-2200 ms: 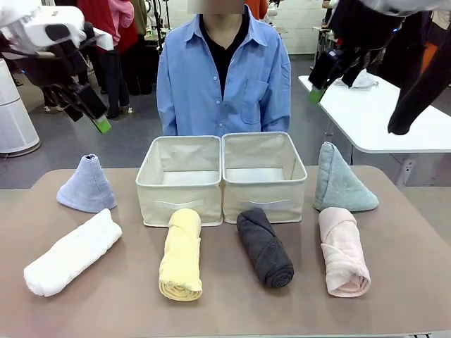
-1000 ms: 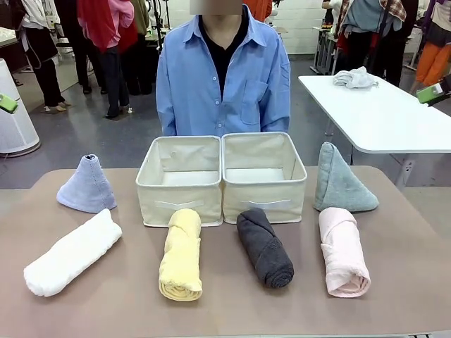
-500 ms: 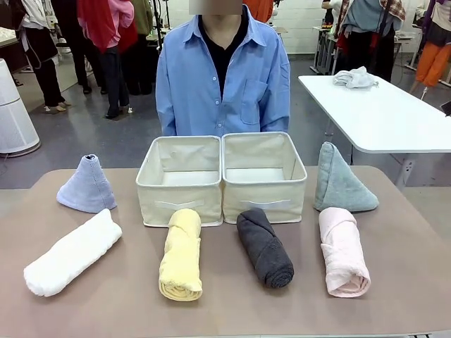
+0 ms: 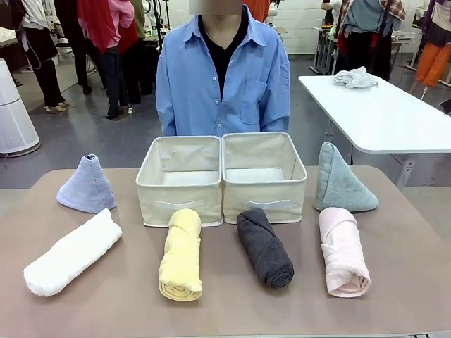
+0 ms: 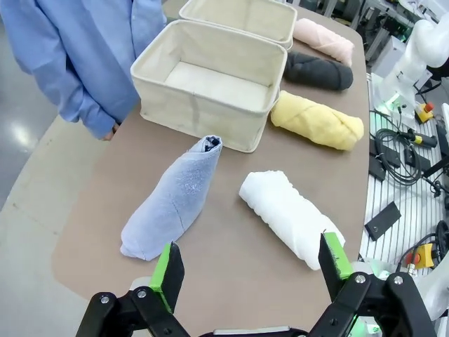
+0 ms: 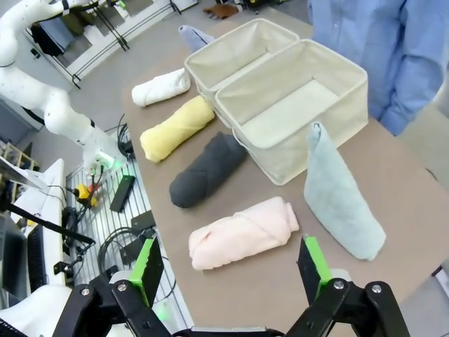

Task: Sort the towels based on their folding style.
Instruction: Pick up one triangle-folded towel and place it in the left Fabric basket.

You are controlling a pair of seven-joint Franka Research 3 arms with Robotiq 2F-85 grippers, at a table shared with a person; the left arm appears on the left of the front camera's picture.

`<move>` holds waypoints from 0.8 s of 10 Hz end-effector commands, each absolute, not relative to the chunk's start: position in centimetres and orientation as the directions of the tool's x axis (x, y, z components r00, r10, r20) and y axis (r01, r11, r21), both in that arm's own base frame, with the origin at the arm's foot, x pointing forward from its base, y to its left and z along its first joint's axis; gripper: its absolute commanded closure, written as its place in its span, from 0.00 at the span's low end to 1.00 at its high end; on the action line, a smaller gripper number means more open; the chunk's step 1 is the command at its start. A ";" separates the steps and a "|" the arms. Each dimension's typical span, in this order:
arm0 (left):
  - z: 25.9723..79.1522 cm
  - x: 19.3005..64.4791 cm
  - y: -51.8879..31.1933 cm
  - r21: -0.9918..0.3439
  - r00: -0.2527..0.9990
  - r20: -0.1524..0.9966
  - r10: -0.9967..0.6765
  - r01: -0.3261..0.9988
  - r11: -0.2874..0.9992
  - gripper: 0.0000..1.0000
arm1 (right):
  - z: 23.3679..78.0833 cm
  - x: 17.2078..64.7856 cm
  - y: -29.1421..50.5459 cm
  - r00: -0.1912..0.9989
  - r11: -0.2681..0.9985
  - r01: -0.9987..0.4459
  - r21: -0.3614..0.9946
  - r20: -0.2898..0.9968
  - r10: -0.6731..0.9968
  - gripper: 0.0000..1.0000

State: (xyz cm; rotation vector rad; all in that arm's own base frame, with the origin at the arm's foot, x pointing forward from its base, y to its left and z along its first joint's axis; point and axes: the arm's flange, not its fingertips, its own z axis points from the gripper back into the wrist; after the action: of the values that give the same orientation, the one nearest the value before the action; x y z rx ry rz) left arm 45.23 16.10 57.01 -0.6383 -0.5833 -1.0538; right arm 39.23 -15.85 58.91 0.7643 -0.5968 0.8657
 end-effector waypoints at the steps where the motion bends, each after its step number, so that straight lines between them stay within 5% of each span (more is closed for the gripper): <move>1: 57.0 45.1 16.2 -0.198 0.380 0.707 -0.596 0.916 0.349 0.00 | 58.7 38.7 -15.8 0.508 0.409 -0.849 0.334 0.731 0.457 0.00; 7: 57.0 45.2 16.1 -0.196 0.380 0.706 -0.598 0.915 0.352 0.00 | 58.7 38.7 -15.8 0.508 0.409 -0.849 0.334 0.731 0.457 0.00; 8: 57.7 45.0 17.1 -0.177 0.306 0.767 -0.564 0.946 0.272 0.00 | 58.7 38.7 -15.8 0.508 0.409 -0.849 0.334 0.731 0.457 0.00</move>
State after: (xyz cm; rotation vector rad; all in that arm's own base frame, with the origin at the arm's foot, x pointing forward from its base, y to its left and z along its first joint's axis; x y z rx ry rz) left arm 45.08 16.08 57.20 -0.6548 -0.5955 -1.0700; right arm 39.11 -15.78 59.00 0.7609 -0.5924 0.8662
